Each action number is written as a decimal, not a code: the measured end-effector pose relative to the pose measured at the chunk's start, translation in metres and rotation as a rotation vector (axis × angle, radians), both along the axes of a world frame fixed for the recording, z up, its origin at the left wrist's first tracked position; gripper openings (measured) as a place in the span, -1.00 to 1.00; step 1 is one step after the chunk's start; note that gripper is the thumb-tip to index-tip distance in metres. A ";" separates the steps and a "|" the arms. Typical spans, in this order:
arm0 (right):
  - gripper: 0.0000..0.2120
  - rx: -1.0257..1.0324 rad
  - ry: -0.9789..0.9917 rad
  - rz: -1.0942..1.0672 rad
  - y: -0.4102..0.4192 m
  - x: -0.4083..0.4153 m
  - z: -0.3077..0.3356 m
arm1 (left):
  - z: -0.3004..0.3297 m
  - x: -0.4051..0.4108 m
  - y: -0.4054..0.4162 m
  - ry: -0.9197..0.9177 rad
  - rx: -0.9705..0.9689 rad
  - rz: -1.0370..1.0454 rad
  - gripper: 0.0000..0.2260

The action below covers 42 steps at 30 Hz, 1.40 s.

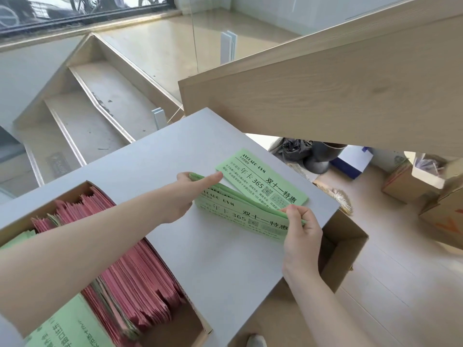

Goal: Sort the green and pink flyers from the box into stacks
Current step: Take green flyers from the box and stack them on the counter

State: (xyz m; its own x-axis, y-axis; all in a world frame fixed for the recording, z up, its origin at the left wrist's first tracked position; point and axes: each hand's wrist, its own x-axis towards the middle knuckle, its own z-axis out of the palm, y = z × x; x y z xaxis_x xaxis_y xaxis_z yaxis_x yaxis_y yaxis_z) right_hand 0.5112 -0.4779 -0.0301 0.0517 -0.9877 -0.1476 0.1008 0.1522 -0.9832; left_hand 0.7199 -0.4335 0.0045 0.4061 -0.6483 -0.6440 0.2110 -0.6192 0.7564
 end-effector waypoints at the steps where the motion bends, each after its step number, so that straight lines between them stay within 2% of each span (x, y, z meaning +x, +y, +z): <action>1: -0.71 0.014 -0.009 -0.001 -0.001 0.001 0.001 | 0.001 0.002 0.002 0.028 -0.009 -0.026 -0.33; 3: -0.73 0.035 -0.008 0.001 -0.003 0.004 0.004 | 0.000 0.006 0.005 0.066 -0.033 -0.057 -0.33; 6: -0.73 0.014 -0.004 0.019 -0.005 0.004 0.004 | 0.001 0.012 0.006 0.078 -0.032 -0.169 -0.23; 8: -0.82 -0.057 0.022 0.122 -0.007 -0.002 -0.003 | 0.002 0.012 0.007 0.028 0.022 -0.261 -0.26; 9: -0.87 -0.083 0.043 0.193 -0.007 -0.006 -0.007 | 0.001 0.012 0.007 -0.028 0.048 -0.278 -0.31; 12: -0.70 -0.123 0.164 0.328 -0.008 -0.016 -0.020 | -0.003 0.010 0.006 -0.202 0.044 -0.245 -0.53; 15: -0.78 -0.157 0.169 0.282 -0.006 -0.017 -0.019 | 0.005 0.012 0.003 -0.219 -0.047 -0.184 -0.82; 17: -0.72 -0.197 0.137 0.260 -0.003 -0.016 -0.011 | 0.013 0.017 0.001 -0.230 -0.138 -0.133 -0.90; 20: -0.66 -0.218 0.158 0.284 -0.002 -0.014 -0.012 | 0.013 0.023 0.000 -0.263 -0.167 -0.117 -0.89; 22: -0.75 -0.151 0.212 0.326 0.000 -0.013 -0.023 | 0.004 0.022 0.002 -0.273 -0.054 -0.171 -0.87; 24: -0.76 -0.120 0.247 0.336 0.003 -0.011 -0.028 | -0.005 0.021 0.002 -0.201 0.042 -0.181 -0.78; 29: -0.75 -0.167 0.211 0.288 0.005 -0.012 -0.022 | -0.005 0.025 -0.004 -0.188 0.005 -0.088 -0.83; 32: -0.77 -0.139 0.325 0.302 0.004 -0.009 -0.033 | -0.016 0.025 -0.001 -0.230 0.153 -0.253 -0.73; 34: -0.75 -0.129 0.348 0.296 0.003 -0.007 -0.035 | -0.016 0.022 -0.004 -0.261 0.187 -0.311 -0.71; 38: -0.76 -0.113 0.327 0.231 -0.006 -0.007 -0.026 | -0.005 0.018 -0.017 -0.259 0.071 -0.332 -0.76; 42: -0.82 0.026 0.352 0.217 -0.031 -0.010 -0.010 | 0.008 0.018 -0.044 -0.323 -0.111 -0.213 -0.90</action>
